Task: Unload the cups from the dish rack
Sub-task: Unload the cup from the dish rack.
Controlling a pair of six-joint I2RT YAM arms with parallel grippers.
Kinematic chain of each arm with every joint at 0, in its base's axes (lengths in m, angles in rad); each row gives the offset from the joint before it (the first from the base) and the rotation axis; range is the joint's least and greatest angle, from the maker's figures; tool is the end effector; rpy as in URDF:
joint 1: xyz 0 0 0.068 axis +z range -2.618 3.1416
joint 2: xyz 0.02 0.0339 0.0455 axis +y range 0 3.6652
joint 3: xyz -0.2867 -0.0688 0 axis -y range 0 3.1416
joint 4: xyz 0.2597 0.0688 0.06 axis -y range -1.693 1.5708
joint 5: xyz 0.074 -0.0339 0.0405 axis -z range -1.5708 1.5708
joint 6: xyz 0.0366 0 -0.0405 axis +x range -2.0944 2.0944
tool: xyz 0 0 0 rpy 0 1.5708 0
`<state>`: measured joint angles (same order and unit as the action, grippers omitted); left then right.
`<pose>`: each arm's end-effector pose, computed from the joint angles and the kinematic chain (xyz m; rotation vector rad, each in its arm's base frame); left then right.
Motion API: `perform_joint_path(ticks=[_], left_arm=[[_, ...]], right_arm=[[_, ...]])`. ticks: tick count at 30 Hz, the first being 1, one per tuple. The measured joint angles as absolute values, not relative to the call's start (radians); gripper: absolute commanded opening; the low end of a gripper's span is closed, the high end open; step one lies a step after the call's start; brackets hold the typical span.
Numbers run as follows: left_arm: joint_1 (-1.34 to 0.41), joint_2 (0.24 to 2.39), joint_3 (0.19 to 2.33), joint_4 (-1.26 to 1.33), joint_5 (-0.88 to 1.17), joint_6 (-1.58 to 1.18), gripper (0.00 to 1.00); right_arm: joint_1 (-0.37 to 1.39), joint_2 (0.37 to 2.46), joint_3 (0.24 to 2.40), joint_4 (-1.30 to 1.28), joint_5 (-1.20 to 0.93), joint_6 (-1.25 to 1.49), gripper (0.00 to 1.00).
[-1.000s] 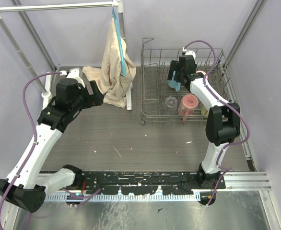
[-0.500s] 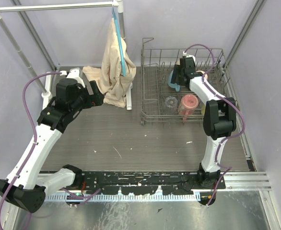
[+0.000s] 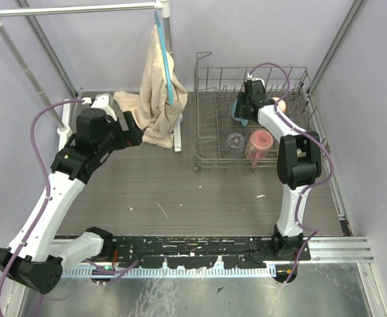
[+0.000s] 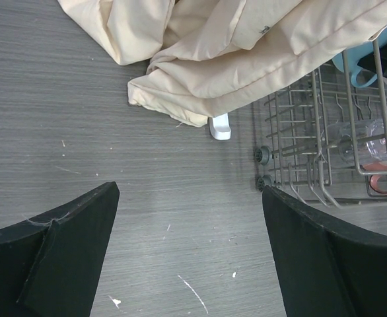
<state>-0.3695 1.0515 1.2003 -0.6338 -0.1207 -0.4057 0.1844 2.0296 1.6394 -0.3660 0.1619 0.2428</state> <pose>0.2098 -0.0765 0.4088 -0.1129 2.0680 -0.3562 0.4829 0.0841 0.2517 0.1485 2.3101 0.0282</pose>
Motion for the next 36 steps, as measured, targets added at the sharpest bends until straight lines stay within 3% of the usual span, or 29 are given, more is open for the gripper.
perform_joint_path(ticks=[3,7,19,25,36], left_arm=[[-0.369,1.050,1.200,-0.634,-0.121,-0.405,0.98],[-0.369,1.050,1.200,-0.634,-0.121,-0.406,0.98],[-0.369,1.050,1.200,-0.633,-0.121,-0.406,0.98],[-0.369,1.050,1.200,-0.633,-0.121,-0.405,0.98],[-0.369,1.050,1.200,-0.634,-0.121,-0.406,0.98]], right_arm=[[0.186,2.032,1.640,-0.369,0.162,0.241,0.51],[0.188,2.034,1.641,-0.369,0.163,0.234,0.33],[0.188,2.089,1.646,-0.368,0.167,0.234,0.35],[0.189,2.090,1.646,-0.363,0.171,0.231,0.01],[0.189,2.072,1.614,-0.337,0.170,0.230,0.01]])
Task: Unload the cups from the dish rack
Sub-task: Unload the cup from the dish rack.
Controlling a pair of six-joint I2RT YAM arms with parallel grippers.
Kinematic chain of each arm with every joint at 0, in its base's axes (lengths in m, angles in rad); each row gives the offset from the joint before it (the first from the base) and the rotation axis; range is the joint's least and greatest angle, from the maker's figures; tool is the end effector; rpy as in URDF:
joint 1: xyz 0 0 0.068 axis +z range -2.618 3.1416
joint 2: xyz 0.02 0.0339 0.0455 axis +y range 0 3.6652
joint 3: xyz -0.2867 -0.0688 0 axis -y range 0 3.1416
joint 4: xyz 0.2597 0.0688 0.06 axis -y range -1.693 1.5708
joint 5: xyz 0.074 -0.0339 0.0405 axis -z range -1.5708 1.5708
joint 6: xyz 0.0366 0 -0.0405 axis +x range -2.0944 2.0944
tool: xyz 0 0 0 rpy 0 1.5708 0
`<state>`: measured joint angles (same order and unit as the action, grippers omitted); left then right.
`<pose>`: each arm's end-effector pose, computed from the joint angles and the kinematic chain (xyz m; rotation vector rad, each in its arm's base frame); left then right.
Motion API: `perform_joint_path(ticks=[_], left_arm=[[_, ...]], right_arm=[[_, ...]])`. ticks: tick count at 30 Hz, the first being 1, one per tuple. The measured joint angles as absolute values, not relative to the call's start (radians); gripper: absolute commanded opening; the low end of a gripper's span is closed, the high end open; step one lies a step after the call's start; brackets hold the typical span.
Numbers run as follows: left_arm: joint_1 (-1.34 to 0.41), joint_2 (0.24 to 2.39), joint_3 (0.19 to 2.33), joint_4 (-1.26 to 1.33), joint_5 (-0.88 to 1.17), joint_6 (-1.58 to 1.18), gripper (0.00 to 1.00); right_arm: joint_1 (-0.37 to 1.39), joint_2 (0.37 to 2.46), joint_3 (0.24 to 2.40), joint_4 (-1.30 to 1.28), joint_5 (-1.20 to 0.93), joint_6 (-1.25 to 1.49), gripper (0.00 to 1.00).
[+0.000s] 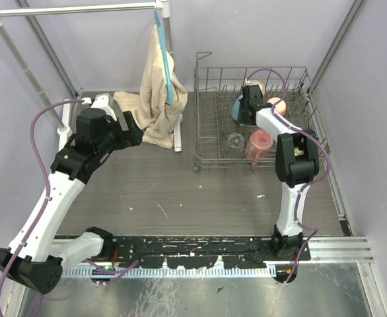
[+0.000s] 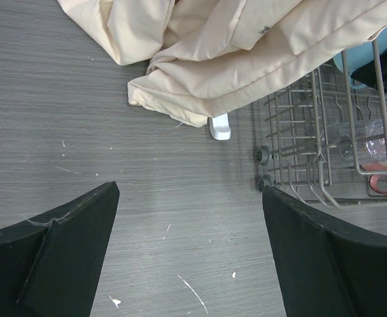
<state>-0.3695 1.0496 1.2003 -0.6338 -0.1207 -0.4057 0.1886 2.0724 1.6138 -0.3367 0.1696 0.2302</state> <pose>0.2093 -0.0763 0.4092 -0.1130 2.0661 -0.3569 0.4867 0.0866 0.2251 0.1305 2.3480 0.0041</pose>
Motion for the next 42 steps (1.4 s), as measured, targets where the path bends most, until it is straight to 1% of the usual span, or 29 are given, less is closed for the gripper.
perform_joint_path(ticks=[4,15,27,36,42], left_arm=[[-0.369,1.050,1.200,-0.634,-0.121,-0.406,0.98],[-0.369,1.050,1.200,-0.633,-0.121,-0.406,0.98],[-0.369,1.050,1.200,-0.633,-0.121,-0.406,0.98],[-0.369,1.050,1.200,-0.633,-0.133,-0.413,0.98],[-0.369,1.040,1.171,-0.607,-0.135,-0.432,0.98]], right_arm=[[0.189,2.038,1.580,-0.345,0.165,0.230,0.01],[0.187,1.929,1.577,-0.347,0.164,0.234,0.01],[0.187,1.871,1.551,-0.344,0.147,0.244,0.01],[0.187,1.645,1.474,-0.336,0.097,0.280,0.01],[0.187,1.413,1.356,-0.281,0.026,0.331,0.01]])
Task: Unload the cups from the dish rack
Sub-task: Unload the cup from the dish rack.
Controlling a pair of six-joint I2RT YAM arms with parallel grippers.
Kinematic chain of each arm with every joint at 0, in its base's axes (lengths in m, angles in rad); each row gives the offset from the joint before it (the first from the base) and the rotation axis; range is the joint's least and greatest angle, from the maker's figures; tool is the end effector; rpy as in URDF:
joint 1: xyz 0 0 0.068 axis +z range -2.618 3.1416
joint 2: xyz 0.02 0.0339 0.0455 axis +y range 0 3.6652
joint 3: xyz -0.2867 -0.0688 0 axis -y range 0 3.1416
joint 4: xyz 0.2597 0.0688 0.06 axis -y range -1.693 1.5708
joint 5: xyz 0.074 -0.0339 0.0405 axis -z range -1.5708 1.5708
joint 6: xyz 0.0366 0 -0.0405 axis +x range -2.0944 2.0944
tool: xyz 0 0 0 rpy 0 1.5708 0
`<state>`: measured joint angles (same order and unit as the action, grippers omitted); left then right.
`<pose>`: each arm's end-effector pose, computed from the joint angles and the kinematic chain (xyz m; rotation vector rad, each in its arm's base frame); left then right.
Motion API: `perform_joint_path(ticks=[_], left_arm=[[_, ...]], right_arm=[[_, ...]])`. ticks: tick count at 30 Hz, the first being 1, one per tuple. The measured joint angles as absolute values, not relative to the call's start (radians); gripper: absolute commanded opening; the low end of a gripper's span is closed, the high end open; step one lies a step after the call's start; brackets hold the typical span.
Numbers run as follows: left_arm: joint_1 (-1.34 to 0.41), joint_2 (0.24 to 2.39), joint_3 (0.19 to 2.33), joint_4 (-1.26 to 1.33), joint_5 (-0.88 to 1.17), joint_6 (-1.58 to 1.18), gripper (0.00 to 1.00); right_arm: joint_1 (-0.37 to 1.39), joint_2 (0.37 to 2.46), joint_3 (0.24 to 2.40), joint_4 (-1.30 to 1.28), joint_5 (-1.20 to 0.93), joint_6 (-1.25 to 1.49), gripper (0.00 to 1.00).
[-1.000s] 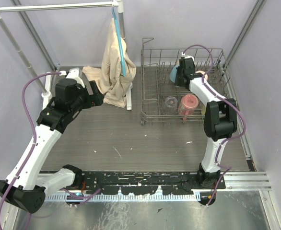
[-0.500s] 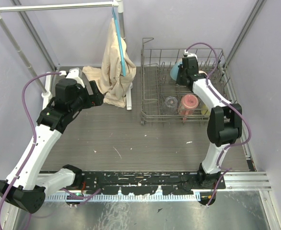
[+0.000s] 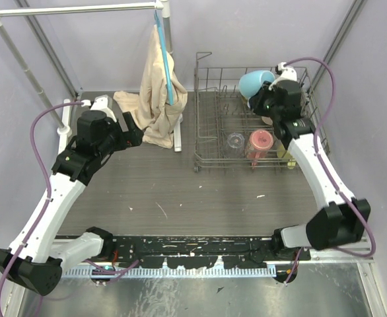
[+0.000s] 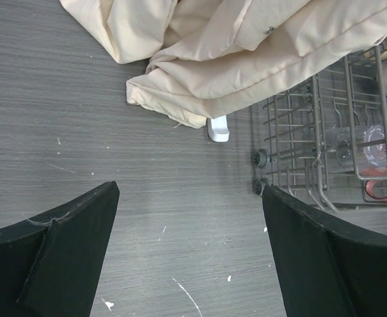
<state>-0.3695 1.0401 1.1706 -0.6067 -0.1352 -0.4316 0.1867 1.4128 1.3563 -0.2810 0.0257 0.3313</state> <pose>0.2093 -0.0758 0.4035 -0.1489 2.0563 -0.3610 0.3361 0.0625 0.4052 0.1563 1.9152 0.3250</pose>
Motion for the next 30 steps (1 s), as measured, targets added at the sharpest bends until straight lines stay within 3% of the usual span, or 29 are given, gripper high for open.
perform_joint_path(ticks=[9,15,23,30], left_arm=[[-0.369,0.988,1.136,-0.540,-0.038,-0.530,0.98],[-0.369,0.942,1.022,-0.366,0.117,-0.632,0.98],[-0.372,0.962,0.849,-0.080,0.327,-0.755,0.99],[-0.421,1.016,0.836,0.160,0.466,-0.803,1.00]], right_arm=[[0.207,1.144,1.099,-0.233,-0.168,0.446,0.01],[0.230,1.012,1.038,-0.224,-0.322,0.522,0.01],[0.242,0.892,1.002,-0.099,-0.534,0.621,0.01],[0.279,0.888,0.918,0.081,-0.704,0.771,0.01]])
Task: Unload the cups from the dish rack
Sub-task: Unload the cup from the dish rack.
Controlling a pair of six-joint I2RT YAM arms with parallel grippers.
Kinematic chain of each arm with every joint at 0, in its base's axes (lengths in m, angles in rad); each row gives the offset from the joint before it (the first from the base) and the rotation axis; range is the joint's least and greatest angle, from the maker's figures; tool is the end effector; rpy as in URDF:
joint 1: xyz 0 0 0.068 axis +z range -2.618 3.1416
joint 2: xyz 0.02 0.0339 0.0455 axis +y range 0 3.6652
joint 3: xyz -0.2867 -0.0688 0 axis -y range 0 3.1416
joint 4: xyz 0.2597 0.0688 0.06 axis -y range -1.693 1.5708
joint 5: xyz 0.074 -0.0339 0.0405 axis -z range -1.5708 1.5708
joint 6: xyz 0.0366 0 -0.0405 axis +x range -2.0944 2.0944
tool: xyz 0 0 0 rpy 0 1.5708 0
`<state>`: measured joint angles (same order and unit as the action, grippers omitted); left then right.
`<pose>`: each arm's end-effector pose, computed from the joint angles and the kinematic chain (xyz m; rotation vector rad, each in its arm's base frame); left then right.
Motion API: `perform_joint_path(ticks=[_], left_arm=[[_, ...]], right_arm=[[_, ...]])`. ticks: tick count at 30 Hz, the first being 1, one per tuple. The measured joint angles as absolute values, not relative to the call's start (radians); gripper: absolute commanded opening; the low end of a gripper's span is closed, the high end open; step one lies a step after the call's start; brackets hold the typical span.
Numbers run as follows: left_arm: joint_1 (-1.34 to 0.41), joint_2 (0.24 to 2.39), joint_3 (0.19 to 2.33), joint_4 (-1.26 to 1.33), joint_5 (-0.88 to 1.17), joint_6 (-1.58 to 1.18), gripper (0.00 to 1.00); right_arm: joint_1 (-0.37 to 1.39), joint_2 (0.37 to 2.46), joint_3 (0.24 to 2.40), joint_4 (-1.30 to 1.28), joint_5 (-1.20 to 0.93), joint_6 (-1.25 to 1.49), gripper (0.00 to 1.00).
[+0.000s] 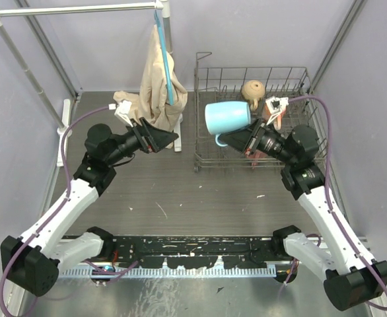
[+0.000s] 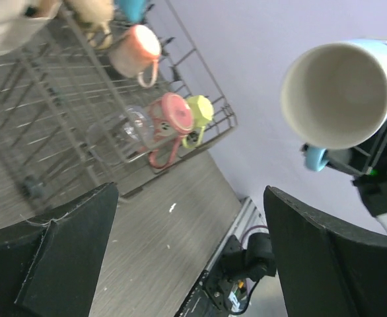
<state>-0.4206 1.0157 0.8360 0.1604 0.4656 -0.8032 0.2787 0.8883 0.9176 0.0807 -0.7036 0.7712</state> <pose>0.2140 -0.1137 0.3677 0.0652 1.7518 -1.2934 0.1841 0.0773 0.4147 -0.2339 1.6275 1.3346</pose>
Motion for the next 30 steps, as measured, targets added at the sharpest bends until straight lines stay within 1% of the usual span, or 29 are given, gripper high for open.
perform_joint_path(ticks=[5,9,14,24,25,30], left_arm=[[-0.469,1.061,0.836,0.298,0.533,-0.805,0.95],[-0.513,1.114,0.849,0.354,0.567,-0.804,0.91],[-0.550,1.153,0.855,0.415,0.588,-0.807,0.90],[-0.553,1.121,0.836,0.545,0.592,-0.841,0.88],[-0.553,1.115,0.833,0.551,0.592,-0.843,0.83],[-0.554,1.115,0.830,0.592,0.597,-0.860,0.67]], right_arm=[[0.369,0.900,0.869,0.167,-0.761,0.842,0.01],[0.431,0.912,0.864,0.209,-0.787,0.867,0.01],[0.466,0.915,0.864,0.241,-0.795,0.872,0.01],[0.483,0.930,0.863,0.262,-0.793,0.873,0.01],[0.485,0.931,0.863,0.262,-0.792,0.873,0.01],[0.510,0.943,0.850,0.286,-0.786,0.888,0.01]])
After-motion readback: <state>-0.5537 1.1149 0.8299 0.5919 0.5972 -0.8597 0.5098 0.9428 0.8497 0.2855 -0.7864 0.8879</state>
